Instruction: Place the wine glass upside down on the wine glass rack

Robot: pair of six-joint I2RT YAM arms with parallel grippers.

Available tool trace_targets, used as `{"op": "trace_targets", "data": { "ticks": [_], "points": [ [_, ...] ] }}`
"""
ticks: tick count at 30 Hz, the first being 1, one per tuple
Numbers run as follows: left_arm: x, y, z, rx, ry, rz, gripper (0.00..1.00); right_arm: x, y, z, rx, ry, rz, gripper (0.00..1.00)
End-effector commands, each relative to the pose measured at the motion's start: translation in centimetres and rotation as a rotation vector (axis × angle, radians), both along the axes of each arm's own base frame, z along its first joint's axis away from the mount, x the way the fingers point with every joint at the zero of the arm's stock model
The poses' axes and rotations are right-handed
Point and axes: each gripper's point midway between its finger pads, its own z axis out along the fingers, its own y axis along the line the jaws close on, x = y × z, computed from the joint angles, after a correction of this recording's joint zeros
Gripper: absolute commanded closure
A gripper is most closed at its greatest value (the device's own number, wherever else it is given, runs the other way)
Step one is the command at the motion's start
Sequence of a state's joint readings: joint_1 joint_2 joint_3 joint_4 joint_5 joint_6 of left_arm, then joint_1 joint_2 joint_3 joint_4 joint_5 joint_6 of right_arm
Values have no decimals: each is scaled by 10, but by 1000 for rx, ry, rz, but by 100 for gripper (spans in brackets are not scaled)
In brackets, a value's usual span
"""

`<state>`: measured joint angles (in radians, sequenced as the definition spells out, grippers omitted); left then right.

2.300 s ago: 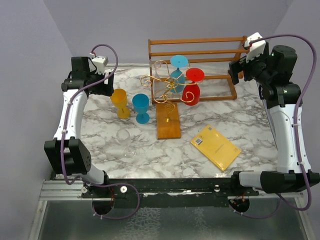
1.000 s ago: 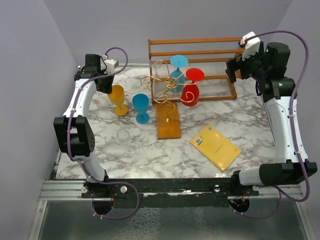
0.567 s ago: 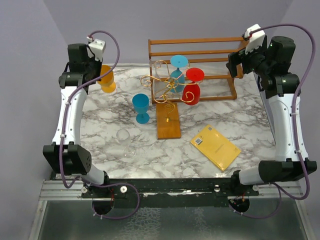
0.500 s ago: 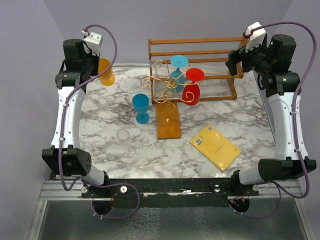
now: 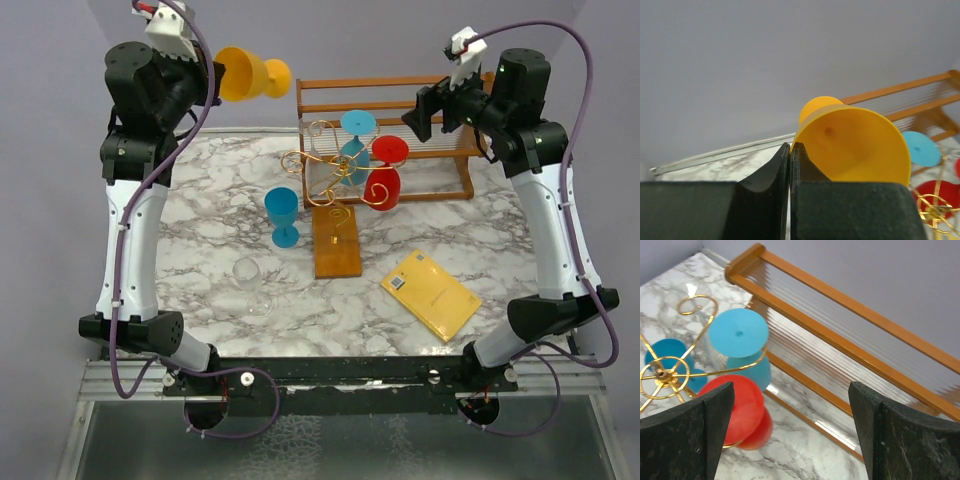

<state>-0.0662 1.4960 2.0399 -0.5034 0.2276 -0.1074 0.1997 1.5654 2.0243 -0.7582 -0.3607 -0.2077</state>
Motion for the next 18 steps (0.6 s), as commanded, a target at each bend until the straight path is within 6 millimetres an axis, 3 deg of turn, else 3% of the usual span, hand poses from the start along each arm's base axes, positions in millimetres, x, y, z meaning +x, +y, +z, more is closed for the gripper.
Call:
{"op": "trace_targets", "data": {
  "ticks": [1, 9, 18],
  "points": [
    [-22, -58, 31, -168, -55, -214, 100, -15, 34, 21, 105, -7, 128, 5],
    [-36, -122, 39, -273, -45, -436, 100, -30, 69, 35, 239, 44, 299, 10],
    [-44, -155, 37, -323, -1, -549, 100, -23, 74, 35, 354, 76, 258, 21]
  ]
}}
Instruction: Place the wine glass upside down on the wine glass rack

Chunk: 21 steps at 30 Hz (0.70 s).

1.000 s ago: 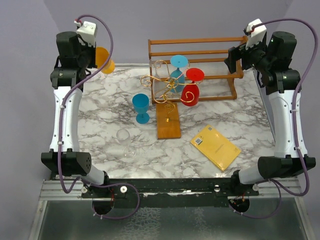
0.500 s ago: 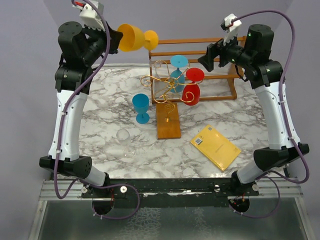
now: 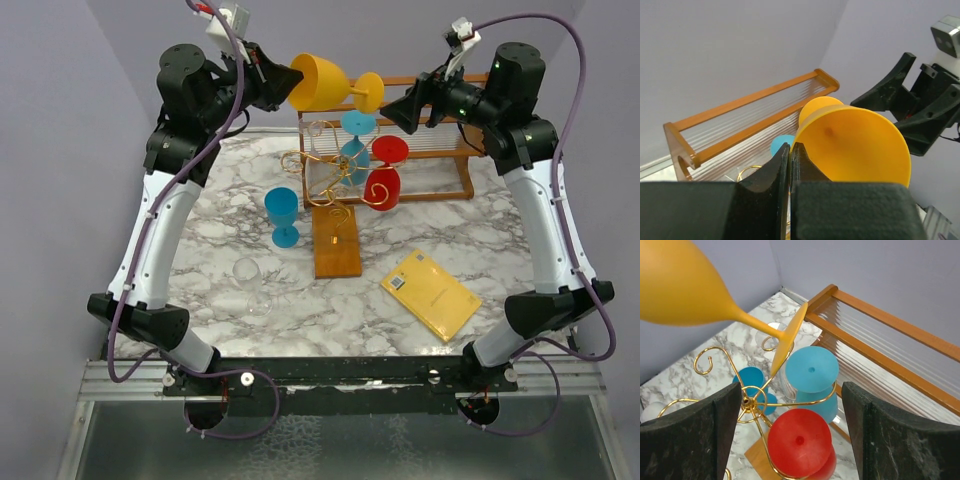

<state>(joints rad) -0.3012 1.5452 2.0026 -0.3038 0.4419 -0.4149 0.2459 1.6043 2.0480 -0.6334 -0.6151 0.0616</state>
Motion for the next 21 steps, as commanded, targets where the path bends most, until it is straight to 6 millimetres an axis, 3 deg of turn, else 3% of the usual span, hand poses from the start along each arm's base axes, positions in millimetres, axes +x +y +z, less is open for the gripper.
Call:
{"op": "trace_targets", "data": {
  "ticks": [1, 14, 21],
  "points": [
    [-14, -13, 23, -62, -34, -82, 100, 0, 7, 11, 90, 12, -4, 22],
    [-23, -26, 22, -49, -47, -137, 100, -1, 19, 2, 159, 112, 49, 48],
    [-24, -31, 22, -43, -55, -151, 100, 2, 20, -1, 170, 135, 43, 72]
  ]
}}
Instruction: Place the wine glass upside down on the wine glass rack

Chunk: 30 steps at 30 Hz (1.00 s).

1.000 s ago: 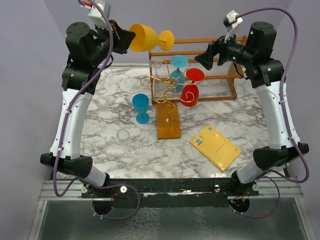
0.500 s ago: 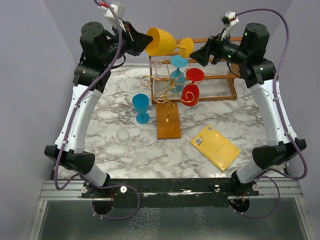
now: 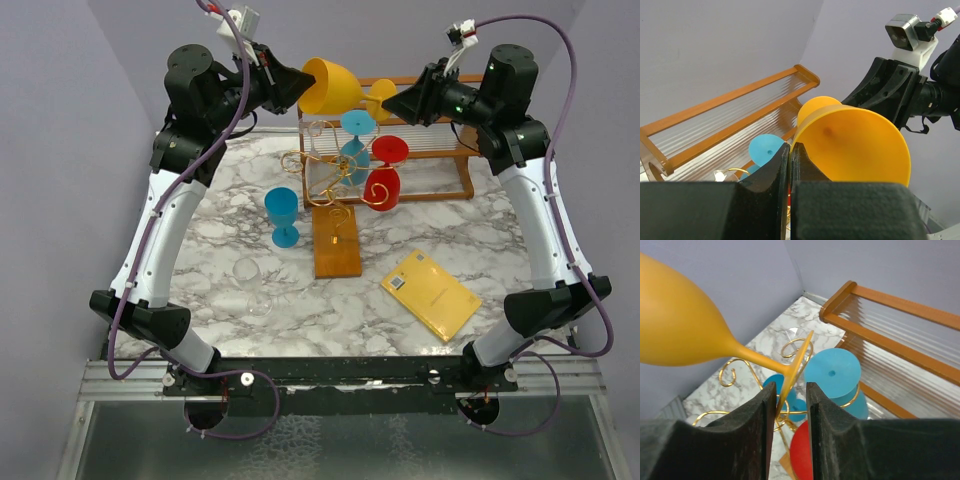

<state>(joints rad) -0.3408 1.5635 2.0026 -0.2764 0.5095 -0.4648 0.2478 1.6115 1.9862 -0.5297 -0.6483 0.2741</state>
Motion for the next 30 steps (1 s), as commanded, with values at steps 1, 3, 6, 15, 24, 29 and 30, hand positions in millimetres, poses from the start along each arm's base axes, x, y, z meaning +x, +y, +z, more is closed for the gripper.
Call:
{"op": "trace_targets", "data": {
  "ticks": [1, 3, 6, 15, 24, 29, 30],
  "points": [
    [-12, -5, 23, -17, -81, -37, 100, -1, 6, 4, 27, 4, 24, 76],
    [-13, -6, 23, -13, -87, -42, 100, 0, 6, 2, 27, 8, 18, 84],
    [-15, -9, 22, -1, -99, -52, 100, 3, 3, 1, 25, 11, -6, 95],
    [-21, -9, 16, 28, -114, -65, 83, 10, -8, 1, -2, -10, -79, 99],
    [-24, 6, 14, 113, -168, 2, 57, 12, -36, 12, -48, -81, -180, 99],
    [-25, 21, 14, 177, -203, 74, 39, 8, -55, 27, -87, -152, -252, 99],
    [-25, 24, 14, 187, -208, 90, 34, 5, -59, 32, -99, -176, -268, 99]
  ]
}}
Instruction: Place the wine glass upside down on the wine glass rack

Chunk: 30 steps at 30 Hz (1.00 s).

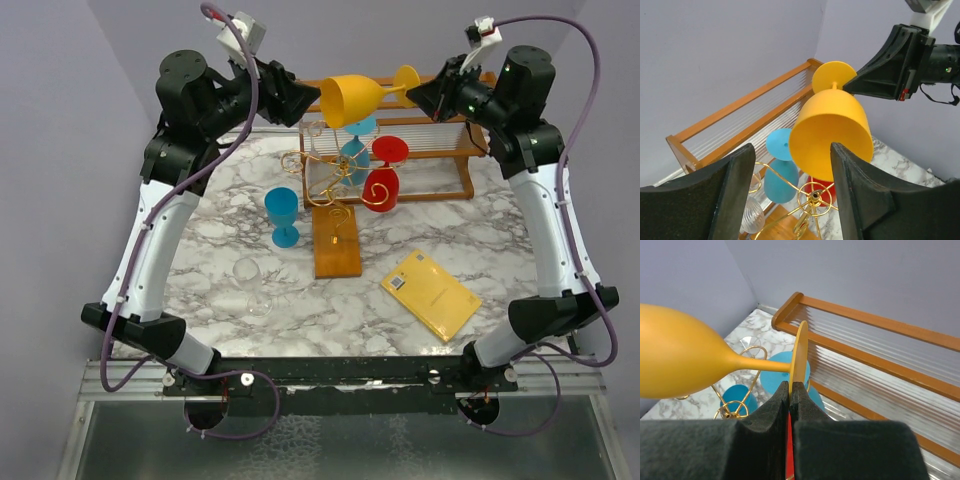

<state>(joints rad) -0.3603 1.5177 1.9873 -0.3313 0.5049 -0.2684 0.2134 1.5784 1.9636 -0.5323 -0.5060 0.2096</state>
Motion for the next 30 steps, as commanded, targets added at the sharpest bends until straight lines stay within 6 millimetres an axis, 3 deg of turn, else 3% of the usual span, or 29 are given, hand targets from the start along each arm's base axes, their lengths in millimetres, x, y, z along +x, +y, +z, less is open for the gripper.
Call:
{"op": "trace_targets", "data": {
  "ticks": [1, 3, 6, 13, 16, 23, 30],
  "points": [
    [-10, 22, 14, 56, -88, 97, 28, -14, -28, 33, -58, -128, -110, 99],
    [-9, 28, 12, 74, -91, 133, 14, -21, -36, 41, -81, -166, -141, 99],
    [-6, 37, 6, 103, -96, 183, 4, -34, -50, 56, -120, -226, -195, 99],
    [-1, 53, -4, 162, -120, 265, 2, -77, -87, 85, -264, -382, -318, 99],
    [1, 55, -9, 185, -128, 279, 2, -101, -93, 88, -356, -434, -300, 99],
    [6, 66, -8, 215, -162, 333, 2, -155, -92, 78, -530, -520, -162, 99],
    [8, 73, -10, 238, -182, 370, 2, -195, -62, 35, -658, -550, 176, 99]
  ]
}}
